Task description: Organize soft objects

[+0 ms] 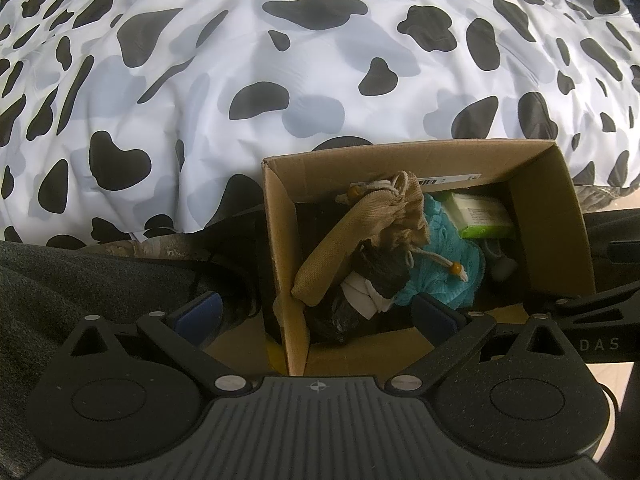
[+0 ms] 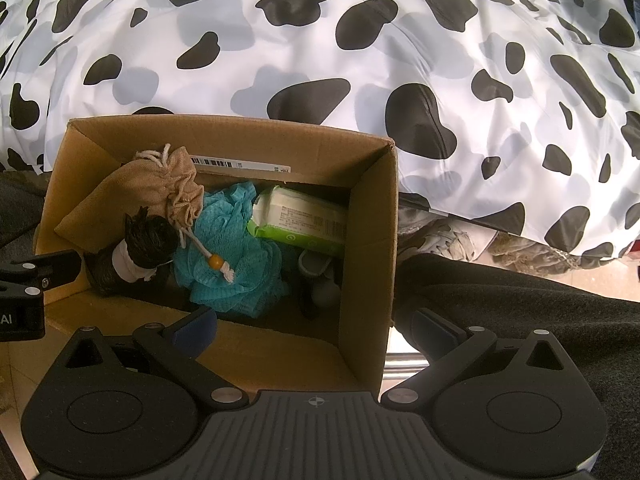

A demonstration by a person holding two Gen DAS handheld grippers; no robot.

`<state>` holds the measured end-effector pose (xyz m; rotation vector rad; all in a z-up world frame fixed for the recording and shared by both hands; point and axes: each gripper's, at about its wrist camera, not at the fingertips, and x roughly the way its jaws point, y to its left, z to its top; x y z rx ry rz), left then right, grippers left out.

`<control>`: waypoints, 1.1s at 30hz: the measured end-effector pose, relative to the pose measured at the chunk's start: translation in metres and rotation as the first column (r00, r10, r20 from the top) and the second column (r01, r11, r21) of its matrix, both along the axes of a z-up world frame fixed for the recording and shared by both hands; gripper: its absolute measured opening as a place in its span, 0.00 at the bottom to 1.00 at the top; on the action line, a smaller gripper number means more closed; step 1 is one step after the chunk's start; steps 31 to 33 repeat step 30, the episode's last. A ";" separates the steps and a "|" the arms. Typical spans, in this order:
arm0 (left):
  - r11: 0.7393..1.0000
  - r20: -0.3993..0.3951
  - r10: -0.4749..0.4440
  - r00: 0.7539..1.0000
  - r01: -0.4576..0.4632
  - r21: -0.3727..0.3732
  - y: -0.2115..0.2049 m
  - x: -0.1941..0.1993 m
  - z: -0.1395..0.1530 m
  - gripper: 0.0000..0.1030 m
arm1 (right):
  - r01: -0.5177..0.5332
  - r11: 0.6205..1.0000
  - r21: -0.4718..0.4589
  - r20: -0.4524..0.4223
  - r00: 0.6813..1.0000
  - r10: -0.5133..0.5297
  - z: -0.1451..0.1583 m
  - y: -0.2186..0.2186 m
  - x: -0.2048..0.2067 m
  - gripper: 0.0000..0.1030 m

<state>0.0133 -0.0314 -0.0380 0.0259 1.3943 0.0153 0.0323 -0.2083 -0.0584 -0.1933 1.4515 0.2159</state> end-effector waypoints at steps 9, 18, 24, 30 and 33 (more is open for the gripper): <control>1.000 0.000 0.001 1.000 -0.001 0.000 0.000 0.000 0.000 1.00 | 0.000 1.000 0.000 0.000 1.000 0.000 0.000 0.000 0.000 1.00; 1.000 -0.001 -0.003 1.000 0.003 0.002 -0.001 0.000 0.000 1.00 | -0.001 1.000 -0.002 -0.001 1.000 0.001 0.000 -0.001 -0.001 1.00; 1.000 -0.003 -0.001 1.000 0.001 0.004 -0.001 0.000 -0.001 1.00 | -0.001 1.000 -0.003 -0.002 1.000 0.001 -0.001 -0.002 -0.002 1.00; 1.000 0.002 -0.021 1.000 0.021 -0.002 -0.003 -0.001 0.000 1.00 | -0.001 1.000 -0.008 -0.005 1.000 0.001 -0.002 -0.001 0.000 1.00; 1.000 0.002 -0.021 1.000 0.021 -0.002 -0.003 -0.001 0.000 1.00 | -0.001 1.000 -0.008 -0.005 1.000 0.001 -0.002 -0.001 0.000 1.00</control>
